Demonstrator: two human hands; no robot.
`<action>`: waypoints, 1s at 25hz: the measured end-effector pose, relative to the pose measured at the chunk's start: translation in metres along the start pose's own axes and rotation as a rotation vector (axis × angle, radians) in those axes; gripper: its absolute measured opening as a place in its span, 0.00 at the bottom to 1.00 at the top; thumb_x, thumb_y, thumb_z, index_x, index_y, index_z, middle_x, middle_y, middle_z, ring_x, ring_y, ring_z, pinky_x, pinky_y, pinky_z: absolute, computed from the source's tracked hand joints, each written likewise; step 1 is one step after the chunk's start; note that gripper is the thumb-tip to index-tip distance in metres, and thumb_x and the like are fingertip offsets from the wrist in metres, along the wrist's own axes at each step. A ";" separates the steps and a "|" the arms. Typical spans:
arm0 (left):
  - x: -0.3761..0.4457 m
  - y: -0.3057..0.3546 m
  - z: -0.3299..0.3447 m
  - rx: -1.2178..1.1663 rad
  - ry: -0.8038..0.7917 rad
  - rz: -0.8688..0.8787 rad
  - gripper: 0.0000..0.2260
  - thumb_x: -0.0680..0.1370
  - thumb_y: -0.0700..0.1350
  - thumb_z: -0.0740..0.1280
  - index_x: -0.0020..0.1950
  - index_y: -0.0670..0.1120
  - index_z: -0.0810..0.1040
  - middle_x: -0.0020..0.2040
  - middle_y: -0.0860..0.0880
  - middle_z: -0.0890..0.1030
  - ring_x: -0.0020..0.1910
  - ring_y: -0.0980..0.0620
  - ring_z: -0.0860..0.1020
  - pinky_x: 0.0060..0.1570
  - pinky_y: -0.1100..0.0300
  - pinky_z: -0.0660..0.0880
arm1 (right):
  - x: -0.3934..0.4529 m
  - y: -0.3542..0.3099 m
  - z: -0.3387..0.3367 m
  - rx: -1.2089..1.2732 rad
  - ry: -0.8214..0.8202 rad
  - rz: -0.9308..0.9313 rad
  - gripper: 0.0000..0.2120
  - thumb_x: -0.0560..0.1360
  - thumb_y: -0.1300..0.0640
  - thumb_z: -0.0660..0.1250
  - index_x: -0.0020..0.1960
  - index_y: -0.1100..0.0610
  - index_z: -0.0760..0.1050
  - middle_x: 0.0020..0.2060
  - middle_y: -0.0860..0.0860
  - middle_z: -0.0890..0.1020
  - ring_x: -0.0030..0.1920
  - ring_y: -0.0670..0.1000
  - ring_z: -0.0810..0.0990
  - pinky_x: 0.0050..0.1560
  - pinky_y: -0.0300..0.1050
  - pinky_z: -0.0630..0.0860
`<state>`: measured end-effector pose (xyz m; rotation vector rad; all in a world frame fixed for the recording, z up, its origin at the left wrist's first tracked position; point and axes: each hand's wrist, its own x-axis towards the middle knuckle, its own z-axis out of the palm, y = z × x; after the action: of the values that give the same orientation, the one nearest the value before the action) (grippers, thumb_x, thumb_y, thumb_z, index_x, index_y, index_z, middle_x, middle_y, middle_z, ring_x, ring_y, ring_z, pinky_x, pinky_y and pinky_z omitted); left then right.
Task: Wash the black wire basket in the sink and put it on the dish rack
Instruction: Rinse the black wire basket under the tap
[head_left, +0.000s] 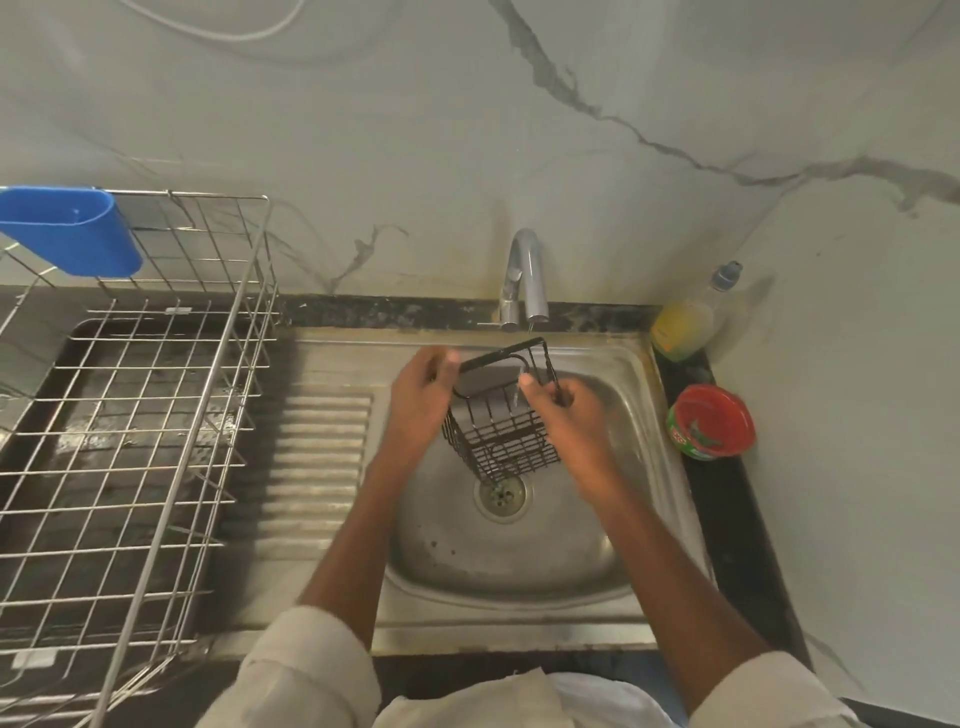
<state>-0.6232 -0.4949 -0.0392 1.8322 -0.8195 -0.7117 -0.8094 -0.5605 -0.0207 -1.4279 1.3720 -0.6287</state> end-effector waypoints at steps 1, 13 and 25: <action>-0.014 -0.009 -0.002 -0.064 0.068 -0.048 0.17 0.86 0.59 0.64 0.65 0.49 0.81 0.60 0.50 0.85 0.60 0.51 0.83 0.65 0.44 0.79 | -0.002 0.001 0.006 0.045 -0.001 0.020 0.23 0.73 0.35 0.72 0.51 0.54 0.77 0.47 0.50 0.83 0.49 0.51 0.82 0.51 0.50 0.80; -0.024 -0.021 0.029 -0.787 -0.435 -0.982 0.24 0.79 0.60 0.61 0.54 0.41 0.83 0.47 0.38 0.87 0.52 0.38 0.82 0.57 0.44 0.79 | -0.024 0.025 -0.062 0.070 -0.245 0.008 0.18 0.70 0.42 0.79 0.55 0.47 0.81 0.57 0.42 0.85 0.61 0.46 0.82 0.65 0.52 0.77; -0.022 -0.055 0.042 -0.842 -0.490 -0.692 0.33 0.69 0.42 0.71 0.76 0.48 0.76 0.70 0.39 0.82 0.70 0.33 0.79 0.65 0.33 0.78 | 0.003 0.025 -0.063 0.248 -0.239 0.373 0.49 0.60 0.25 0.75 0.75 0.42 0.66 0.69 0.50 0.76 0.63 0.58 0.79 0.60 0.64 0.79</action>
<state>-0.6564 -0.4833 -0.1024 1.1296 -0.0699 -1.6900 -0.8750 -0.5782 -0.0223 -0.9810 1.2762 -0.3560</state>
